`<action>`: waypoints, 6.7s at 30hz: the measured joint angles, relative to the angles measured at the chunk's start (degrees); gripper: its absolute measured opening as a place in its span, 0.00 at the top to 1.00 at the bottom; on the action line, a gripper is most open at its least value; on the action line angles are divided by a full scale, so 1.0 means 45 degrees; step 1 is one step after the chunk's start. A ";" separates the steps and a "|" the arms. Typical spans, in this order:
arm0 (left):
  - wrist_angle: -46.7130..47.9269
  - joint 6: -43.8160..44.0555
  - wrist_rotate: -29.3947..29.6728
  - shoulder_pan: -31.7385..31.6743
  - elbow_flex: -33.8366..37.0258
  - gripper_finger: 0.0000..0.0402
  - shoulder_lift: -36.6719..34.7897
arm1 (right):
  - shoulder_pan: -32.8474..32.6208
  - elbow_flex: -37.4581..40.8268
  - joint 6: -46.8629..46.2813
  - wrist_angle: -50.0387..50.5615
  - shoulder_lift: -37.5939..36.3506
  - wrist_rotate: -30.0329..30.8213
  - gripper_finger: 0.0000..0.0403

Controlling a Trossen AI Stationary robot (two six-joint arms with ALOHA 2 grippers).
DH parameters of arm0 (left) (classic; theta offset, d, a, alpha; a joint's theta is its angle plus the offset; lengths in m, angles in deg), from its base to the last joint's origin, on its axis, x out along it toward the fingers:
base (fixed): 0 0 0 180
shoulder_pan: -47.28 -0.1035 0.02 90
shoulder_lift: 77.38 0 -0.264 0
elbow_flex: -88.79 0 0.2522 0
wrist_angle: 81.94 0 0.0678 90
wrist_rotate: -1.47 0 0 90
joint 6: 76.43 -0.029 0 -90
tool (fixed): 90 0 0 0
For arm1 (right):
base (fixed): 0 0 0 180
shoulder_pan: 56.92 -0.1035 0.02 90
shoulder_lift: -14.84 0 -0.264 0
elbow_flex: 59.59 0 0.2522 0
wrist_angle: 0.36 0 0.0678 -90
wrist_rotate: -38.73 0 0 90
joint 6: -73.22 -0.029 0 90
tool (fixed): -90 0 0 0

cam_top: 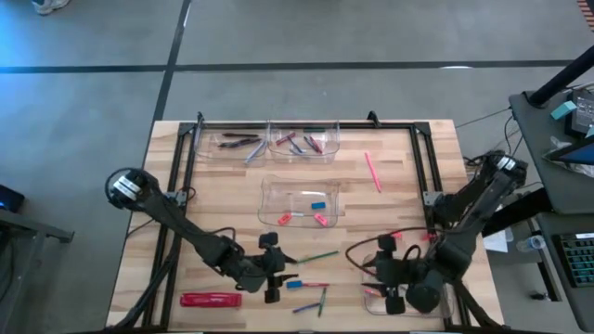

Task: Sort crayons/erasers/pens/pencils in bins
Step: Put the blue crayon into the top right transparent bin, then put the blue eraser into the middle transparent bin

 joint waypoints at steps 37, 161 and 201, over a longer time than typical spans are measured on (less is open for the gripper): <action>0.0269 -0.0848 -0.3302 0.1178 -0.3430 0.68 0.5313 | 0.0268 0.4724 0.1902 -0.6075 -0.2412 0.0429 0.63; -0.1896 -0.3789 -0.0093 0.0390 0.0356 0.69 -0.0086 | 0.0943 0.5880 0.3432 -1.1052 -0.1401 0.2543 0.69; -0.0687 -0.1472 -0.2982 -0.0194 -0.0272 0.69 0.3411 | 0.1123 0.5453 0.4739 -1.1292 -0.0648 0.2757 0.69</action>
